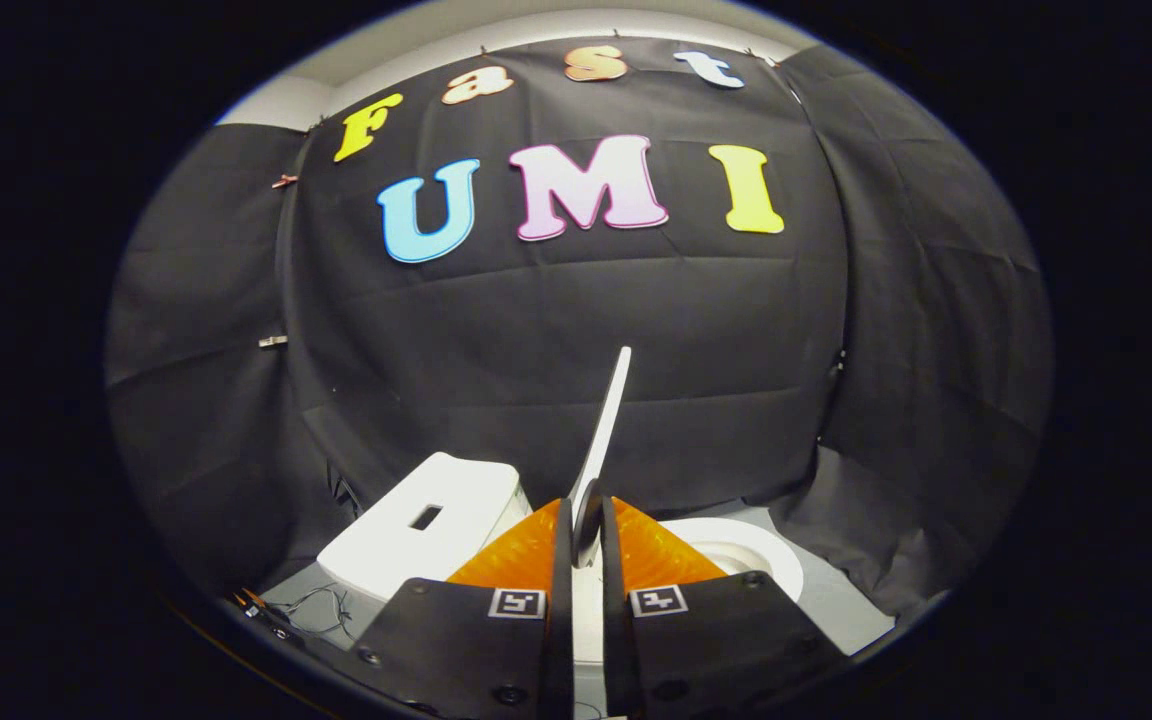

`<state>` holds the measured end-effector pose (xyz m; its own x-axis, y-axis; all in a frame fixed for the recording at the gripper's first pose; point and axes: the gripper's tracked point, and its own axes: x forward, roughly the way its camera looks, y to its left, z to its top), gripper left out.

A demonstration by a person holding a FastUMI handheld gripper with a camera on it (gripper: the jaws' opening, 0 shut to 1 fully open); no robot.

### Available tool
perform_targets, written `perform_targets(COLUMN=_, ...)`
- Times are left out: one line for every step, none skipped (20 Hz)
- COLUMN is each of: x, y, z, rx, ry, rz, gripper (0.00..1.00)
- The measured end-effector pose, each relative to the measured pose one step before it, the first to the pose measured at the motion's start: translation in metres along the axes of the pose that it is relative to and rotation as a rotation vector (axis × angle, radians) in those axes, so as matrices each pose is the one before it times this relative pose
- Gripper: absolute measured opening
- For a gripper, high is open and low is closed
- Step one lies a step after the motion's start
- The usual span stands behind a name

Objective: Open the toilet lid.

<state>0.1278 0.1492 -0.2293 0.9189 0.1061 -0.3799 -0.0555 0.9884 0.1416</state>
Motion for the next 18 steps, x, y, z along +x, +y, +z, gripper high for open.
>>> perform_targets(x=0.00069, y=0.00727, z=0.00150, rx=-0.01189, ry=-0.00372, rz=0.00365, gripper=0.17)
perform_targets(x=-0.00007, y=0.00683, z=0.00086, rx=-0.00861, ry=-0.00291, rz=0.00366, gripper=0.17)
perform_targets(x=0.00095, y=0.00716, z=0.00111, rx=-0.00483, ry=-0.00358, rz=0.00593, gripper=0.17)
perform_targets(x=0.00087, y=0.00862, z=0.00127, rx=-0.00481, ry=-0.00341, rz=0.01012, gripper=0.18)
perform_targets(x=0.00034, y=0.01007, z=0.00147, rx=-0.00594, ry=-0.00354, rz=0.01161, gripper=0.18)
perform_targets(x=0.00085, y=0.00848, z=0.00106, rx=-0.00883, ry=-0.00347, rz=0.01228, gripper=0.19)
perform_targets(x=0.00154, y=0.00897, z=0.00093, rx=-0.01135, ry=-0.00344, rz=0.01167, gripper=0.20)
perform_targets(x=0.00138, y=0.00827, z=0.00174, rx=-0.01173, ry=-0.00467, rz=0.01092, gripper=0.20)
perform_targets(x=0.00078, y=0.00678, z=0.00052, rx=-0.00913, ry=-0.00320, rz=0.00835, gripper=0.20)
perform_targets(x=0.00115, y=0.00667, z=-0.00007, rx=-0.00334, ry=-0.00066, rz=0.00788, gripper=0.20)
perform_targets(x=0.00100, y=0.00607, z=-0.00031, rx=0.00085, ry=-0.00067, rz=0.00986, gripper=0.20)
perform_targets(x=0.00144, y=0.00719, z=0.00081, rx=0.00114, ry=0.00028, rz=0.01058, gripper=0.20)
perform_targets(x=0.00087, y=0.00529, z=0.00030, rx=-0.00104, ry=-0.00042, rz=0.00906, gripper=0.20)
perform_targets(x=0.00155, y=0.00514, z=0.00003, rx=-0.00472, ry=0.00062, rz=0.00655, gripper=0.20)
perform_targets(x=0.00173, y=0.00499, z=0.00043, rx=-0.00795, ry=0.00084, rz=0.00751, gripper=0.20)
perform_targets(x=0.00141, y=0.00439, z=0.00009, rx=-0.00756, ry=0.00173, rz=0.00670, gripper=0.20)
perform_targets(x=-0.00071, y=0.00554, z=-0.00065, rx=-0.00749, ry=0.00124, rz=0.00801, gripper=0.20)
perform_targets(x=0.00166, y=0.00558, z=-0.00012, rx=-0.00589, ry=0.00182, rz=0.00938, gripper=0.20)
